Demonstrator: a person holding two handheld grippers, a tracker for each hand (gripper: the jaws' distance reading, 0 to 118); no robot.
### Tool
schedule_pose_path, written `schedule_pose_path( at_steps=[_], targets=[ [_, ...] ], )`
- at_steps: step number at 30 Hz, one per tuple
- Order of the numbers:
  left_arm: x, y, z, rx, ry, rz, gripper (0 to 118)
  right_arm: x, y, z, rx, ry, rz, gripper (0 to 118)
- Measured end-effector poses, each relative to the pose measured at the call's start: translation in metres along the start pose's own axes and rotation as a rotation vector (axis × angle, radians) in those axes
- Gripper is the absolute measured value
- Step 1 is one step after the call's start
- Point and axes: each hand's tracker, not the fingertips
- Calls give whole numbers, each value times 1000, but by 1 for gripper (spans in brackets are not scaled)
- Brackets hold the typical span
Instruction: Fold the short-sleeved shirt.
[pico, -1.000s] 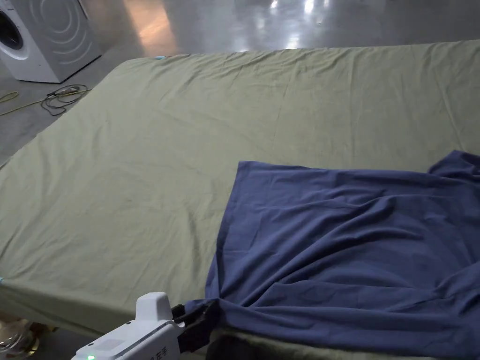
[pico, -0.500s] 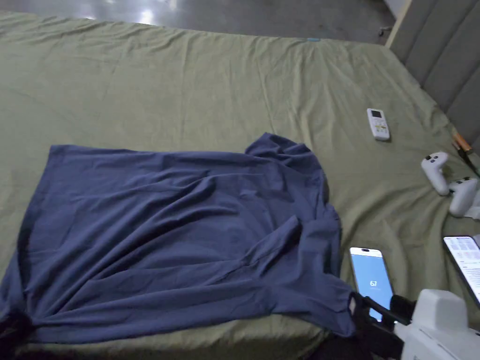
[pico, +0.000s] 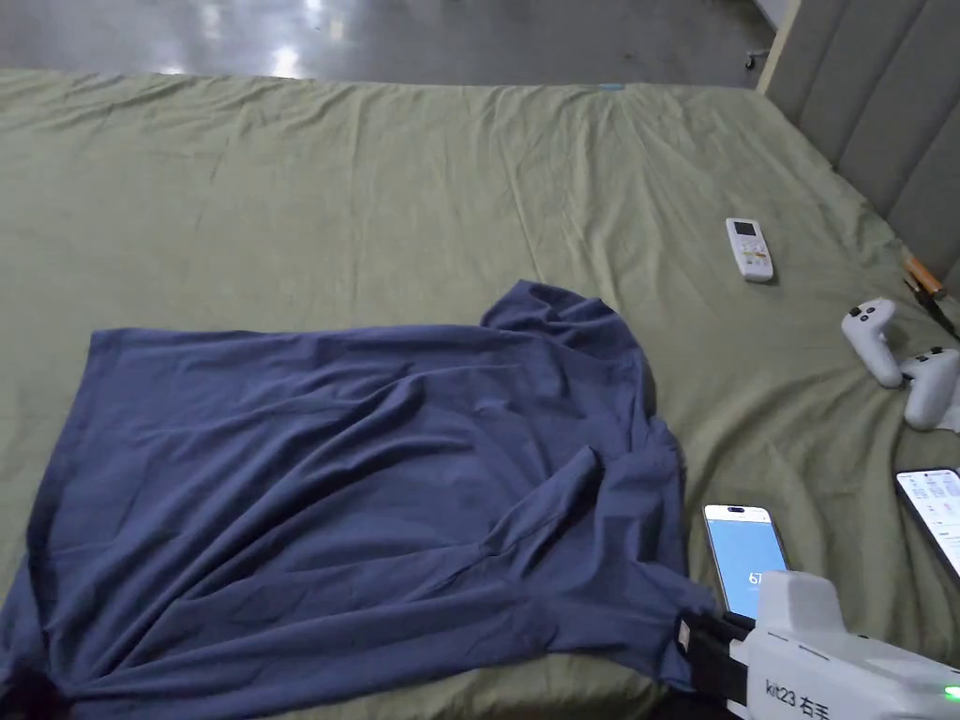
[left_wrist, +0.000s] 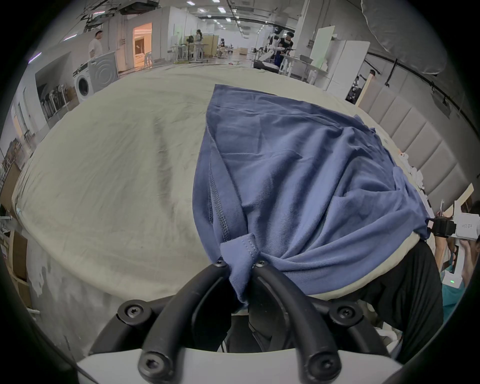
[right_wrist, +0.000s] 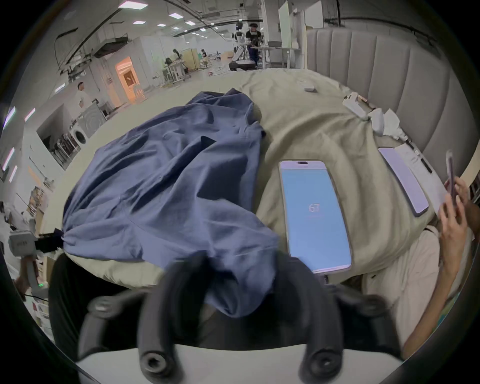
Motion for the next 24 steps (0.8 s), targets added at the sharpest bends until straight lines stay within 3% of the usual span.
schedule_pose_path(
  at_steps=[2, 7, 12, 19, 24],
  targets=[
    [5, -10, 13, 84, 30, -56, 10, -3, -4, 9, 50, -15, 30, 8],
    [-8, -20, 53, 279, -7, 39, 9, 1, -17, 39, 158, -18, 15, 6],
    [-4, -22, 93, 385, -37, -10, 8, -5, -25, 71, 192, -21, -14, 6],
    [-7, -32, 106, 369, -24, -16, 8, -8, -30, 97, 229, -45, 30, 6],
    [-4, -9, 88, 351, -26, -25, 8, -22, 7, 85, 264, -42, 137, 6]
  ],
)
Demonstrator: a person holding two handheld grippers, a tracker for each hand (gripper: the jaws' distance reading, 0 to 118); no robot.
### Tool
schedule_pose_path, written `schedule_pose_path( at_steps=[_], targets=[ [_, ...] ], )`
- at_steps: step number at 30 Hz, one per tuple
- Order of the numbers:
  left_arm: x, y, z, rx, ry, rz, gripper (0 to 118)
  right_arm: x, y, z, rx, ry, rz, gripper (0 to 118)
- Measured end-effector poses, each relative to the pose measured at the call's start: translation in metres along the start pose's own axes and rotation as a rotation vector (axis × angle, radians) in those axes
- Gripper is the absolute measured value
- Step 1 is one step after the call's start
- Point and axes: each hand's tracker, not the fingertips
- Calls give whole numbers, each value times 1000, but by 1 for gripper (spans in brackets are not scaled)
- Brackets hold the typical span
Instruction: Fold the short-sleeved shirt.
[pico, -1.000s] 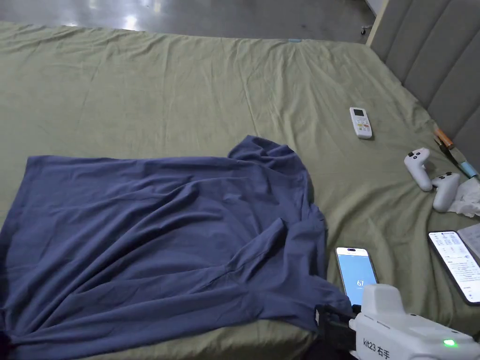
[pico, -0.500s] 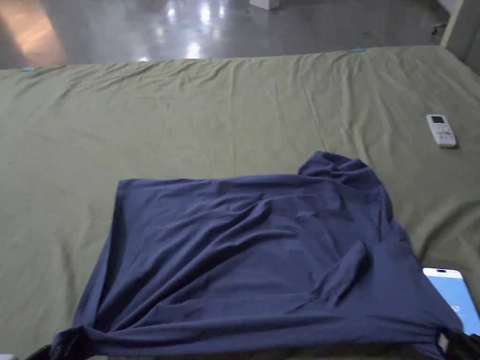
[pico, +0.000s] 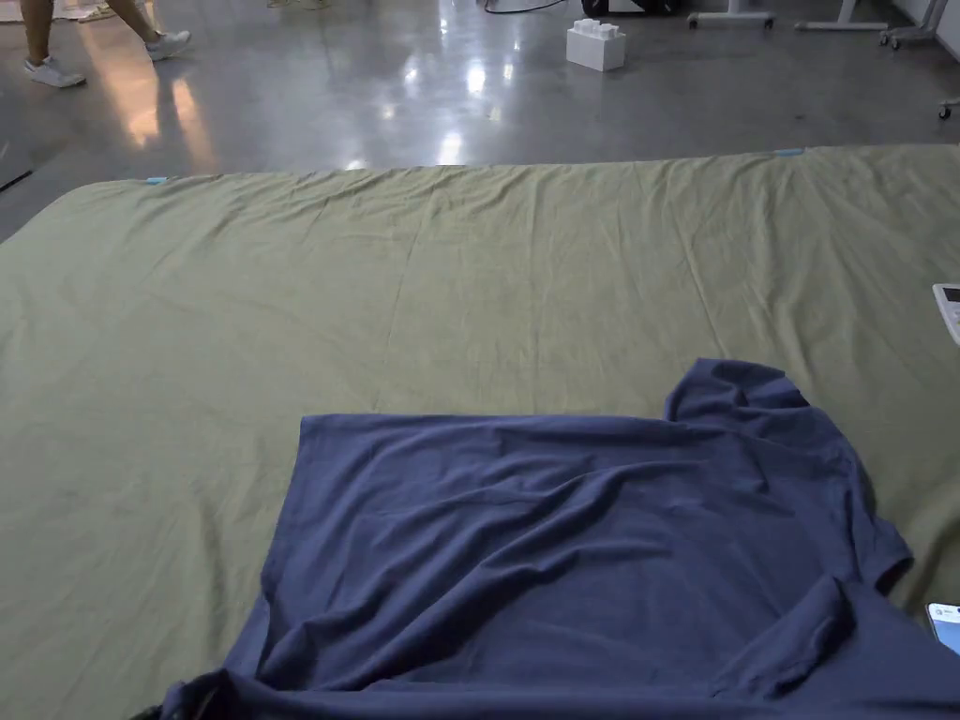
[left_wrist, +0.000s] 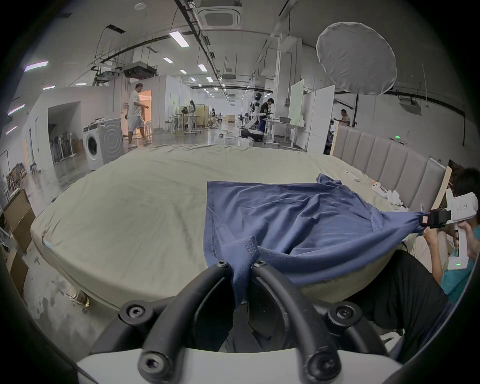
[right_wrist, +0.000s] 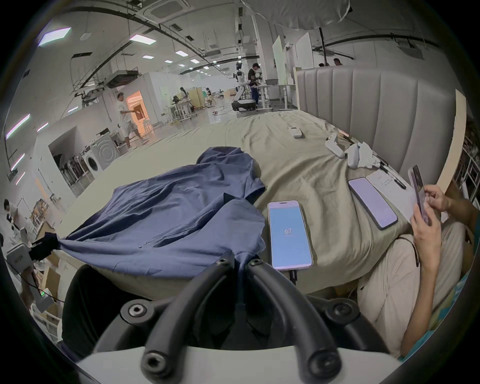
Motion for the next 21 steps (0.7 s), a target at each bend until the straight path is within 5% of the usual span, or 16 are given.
schedule_pose_path(
  at_steps=[6, 9, 21],
  targets=[
    [-8, 55, -88, -71, -28, 81, 8, -4, 75, -95, -38, 38, -12, 6],
    [-21, 73, -139, -155, -50, 112, 8, -14, 101, -153, -107, -5, 104, 6],
    [-37, 80, -240, -331, 67, 157, 9, 5, 94, -272, -283, -34, 96, 6]
  ],
)
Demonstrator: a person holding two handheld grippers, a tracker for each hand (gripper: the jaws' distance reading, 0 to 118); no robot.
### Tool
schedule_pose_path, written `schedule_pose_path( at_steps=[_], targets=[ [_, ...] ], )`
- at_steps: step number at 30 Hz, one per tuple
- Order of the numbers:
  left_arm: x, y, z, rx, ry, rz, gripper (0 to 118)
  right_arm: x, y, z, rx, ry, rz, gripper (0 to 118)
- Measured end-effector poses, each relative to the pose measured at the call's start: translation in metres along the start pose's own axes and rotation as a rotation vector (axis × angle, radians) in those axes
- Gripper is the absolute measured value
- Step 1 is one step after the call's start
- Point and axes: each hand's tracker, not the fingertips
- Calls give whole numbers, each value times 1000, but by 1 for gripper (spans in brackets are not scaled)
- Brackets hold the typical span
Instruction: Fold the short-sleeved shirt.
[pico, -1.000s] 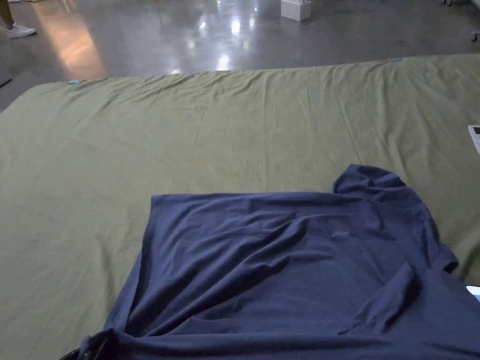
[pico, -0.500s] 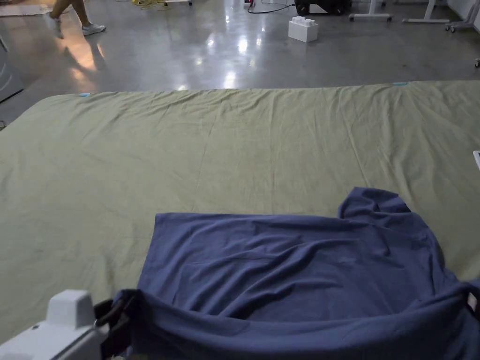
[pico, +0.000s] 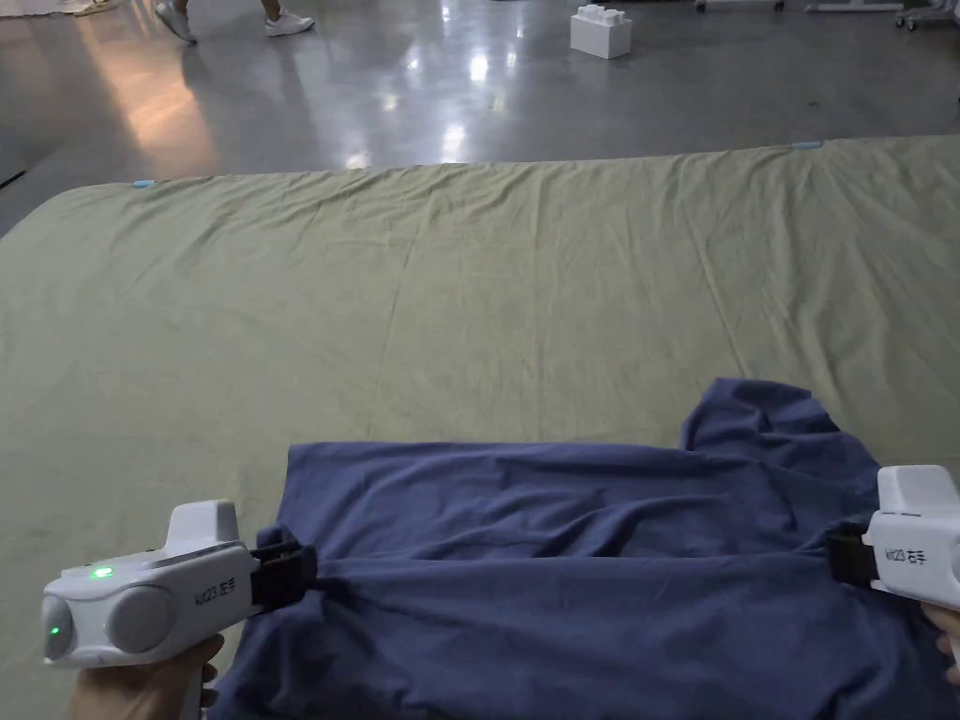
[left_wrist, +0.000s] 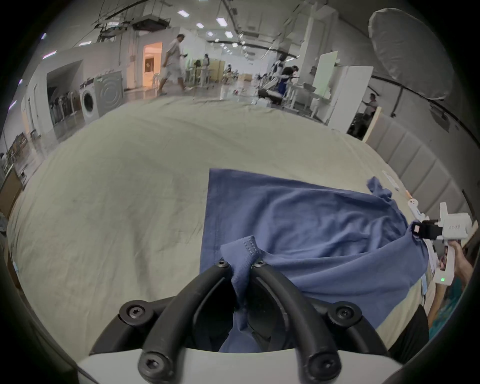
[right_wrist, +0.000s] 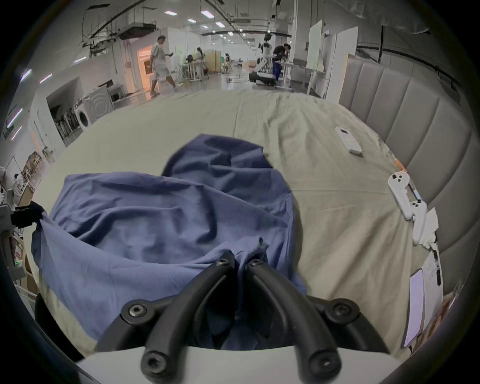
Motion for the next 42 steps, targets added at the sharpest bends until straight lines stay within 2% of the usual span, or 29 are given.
schedule_pose_path(
  at_steps=[1, 2, 3, 4, 5, 8, 10, 12, 15, 20, 22, 24, 25, 26, 27, 29, 30, 31, 32, 38, 42],
  targets=[
    [0, -1, 3, -3, -6, -6, 15, 1, -3, 1, 3, -6, 8, 7],
    [1, -2, 10, 8, -12, -18, 38, 3, -5, 7, 20, -10, 20, 16],
    [3, -3, 24, 52, -18, -52, 62, 5, -7, 19, 84, -3, 17, 37],
    [5, -2, 36, 81, -16, -77, 81, 8, -9, 30, 117, 11, -2, 59],
    [8, -3, 52, 123, -14, -112, 87, 12, -13, 39, 157, 33, -26, 70],
    [21, -15, 116, 254, -3, -167, 87, 16, -29, 93, 301, 77, -69, 67],
    [29, -31, 158, 341, 12, -170, 87, 11, -56, 138, 418, 172, -143, 67],
    [37, -50, 195, 435, 3, -198, 87, 8, -84, 168, 478, 217, -205, 67],
    [50, -73, 237, 543, -6, -223, 86, -8, -116, 205, 552, 171, -161, 67],
    [67, -93, 279, 657, -35, -150, 86, -39, -136, 253, 639, 84, -42, 68],
    [74, -95, 287, 685, -14, -161, 85, -48, -139, 265, 652, 81, -23, 68],
    [80, -96, 291, 691, -4, -172, 75, -55, -142, 274, 668, 83, -12, 65],
    [81, -98, 292, 692, -7, -174, 63, -56, -142, 277, 673, 94, -9, 59],
    [80, -99, 292, 693, -29, -174, 42, -57, -143, 279, 681, 108, -7, 46],
    [80, -100, 292, 692, -55, -170, 27, -60, -143, 280, 684, 113, -7, 36],
    [79, -103, 293, 706, -64, -162, 15, -62, -143, 282, 698, 94, -1, 18],
    [80, -103, 293, 683, -68, -169, 4, -61, -140, 282, 696, 95, 16, 10],
    [80, -104, 293, 667, -58, -179, 1, -62, -140, 279, 647, 106, -3, 1],
    [79, -105, 293, 669, -54, -190, 0, -63, -139, 280, 685, 93, 14, 0],
    [65, -103, 283, 629, -34, -192, 0, -57, -139, 272, 658, 113, -25, 0],
    [36, -99, 246, 445, -61, -75, 0, -59, -141, 267, 634, 115, -6, 0]
  ],
)
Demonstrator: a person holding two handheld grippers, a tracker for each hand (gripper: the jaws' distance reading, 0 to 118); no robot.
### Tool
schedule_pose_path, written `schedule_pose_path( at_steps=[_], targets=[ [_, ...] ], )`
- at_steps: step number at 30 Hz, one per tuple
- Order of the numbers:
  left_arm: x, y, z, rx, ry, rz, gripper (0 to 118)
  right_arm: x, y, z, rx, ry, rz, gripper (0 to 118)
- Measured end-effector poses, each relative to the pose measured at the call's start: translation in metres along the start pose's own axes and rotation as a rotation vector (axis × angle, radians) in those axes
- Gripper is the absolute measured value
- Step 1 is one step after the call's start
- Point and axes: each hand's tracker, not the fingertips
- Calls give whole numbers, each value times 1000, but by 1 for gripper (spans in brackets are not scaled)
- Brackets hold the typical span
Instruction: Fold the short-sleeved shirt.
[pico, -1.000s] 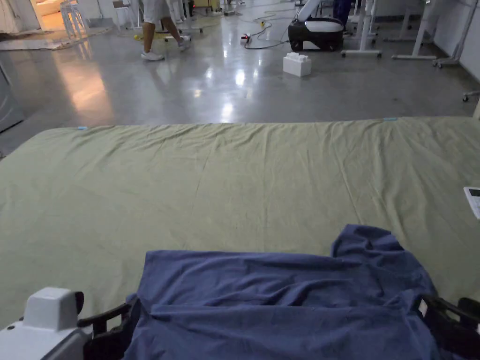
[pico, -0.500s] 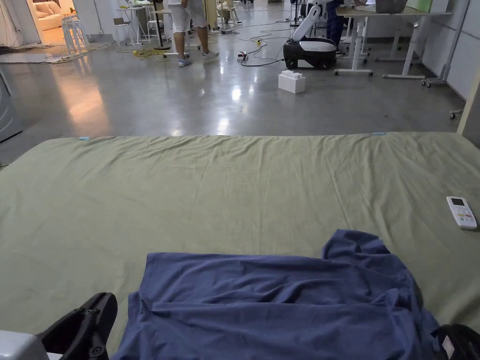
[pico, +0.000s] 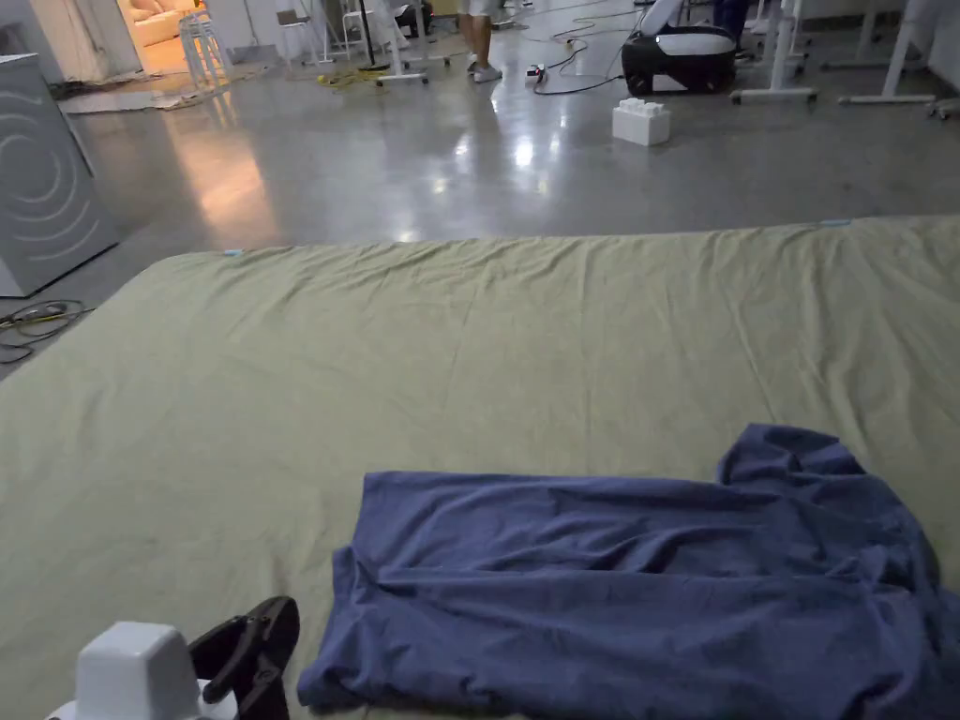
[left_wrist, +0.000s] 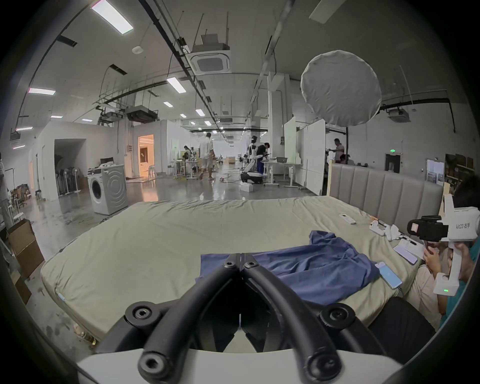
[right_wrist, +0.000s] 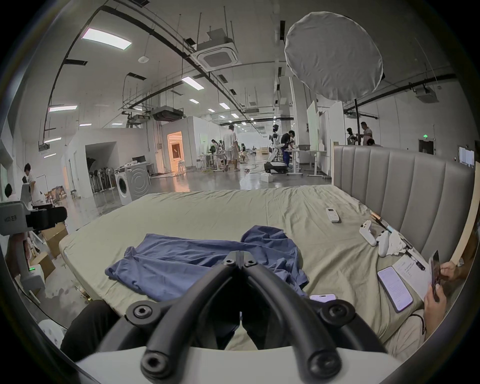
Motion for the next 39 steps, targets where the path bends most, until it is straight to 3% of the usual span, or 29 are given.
schedule_pose_path(
  at_steps=[6, 7, 9, 10, 11, 17, 18, 21, 23, 26, 28, 29, 30, 32, 33, 35, 39],
  targets=[
    [-43, -47, -76, -230, -17, 131, 2, 2, -17, -10, -70, 21, -2, 0],
    [-49, -54, -90, -248, -14, 137, 12, 0, -18, -12, -81, 19, 1, 0],
    [-58, -63, -114, -291, 2, 136, 52, 0, -21, -15, -103, 15, 3, 0],
    [-61, -66, -125, -298, 6, 138, 65, 0, -22, -16, -110, 14, 2, 0],
    [-65, -69, -137, -328, 7, 136, 68, -1, -22, -17, -120, 10, 0, 0],
    [-64, -90, -175, -477, 2, 71, 69, 3, -28, -22, -156, -7, -42, 0],
    [-59, -89, -173, -462, 27, -18, 69, 3, -29, -22, -158, -10, -47, 0],
    [-48, -86, -172, -472, 29, -118, 66, 9, -32, -25, -171, -21, -54, 0],
    [-44, -84, -174, -482, 38, -151, 55, 12, -32, -29, -196, -54, -44, 0],
    [-36, -79, -184, -552, 31, -214, 22, 24, -34, -43, -260, -157, -44, 0],
    [-34, -74, -194, -598, 31, -201, 17, 40, -41, -58, -299, -153, -110, 1],
    [-36, -72, -199, -626, 28, -183, 17, 51, -47, -72, -336, -145, -151, 5],
    [-37, -71, -200, -630, 24, -176, 17, 56, -50, -81, -375, -143, -160, 19],
    [-35, -67, -197, -639, 15, -158, 17, 69, -61, -106, -397, -140, -148, 71],
    [-34, -67, -196, -640, 15, -151, 17, 73, -65, -117, -432, -137, -121, 71],
    [-32, -67, -195, -637, 15, -154, 17, 76, -74, -142, -470, -148, -54, 88],
    [-24, -67, -189, -633, 25, -154, 17, 78, -89, -178, -537, -90, 51, 86]
  ],
)
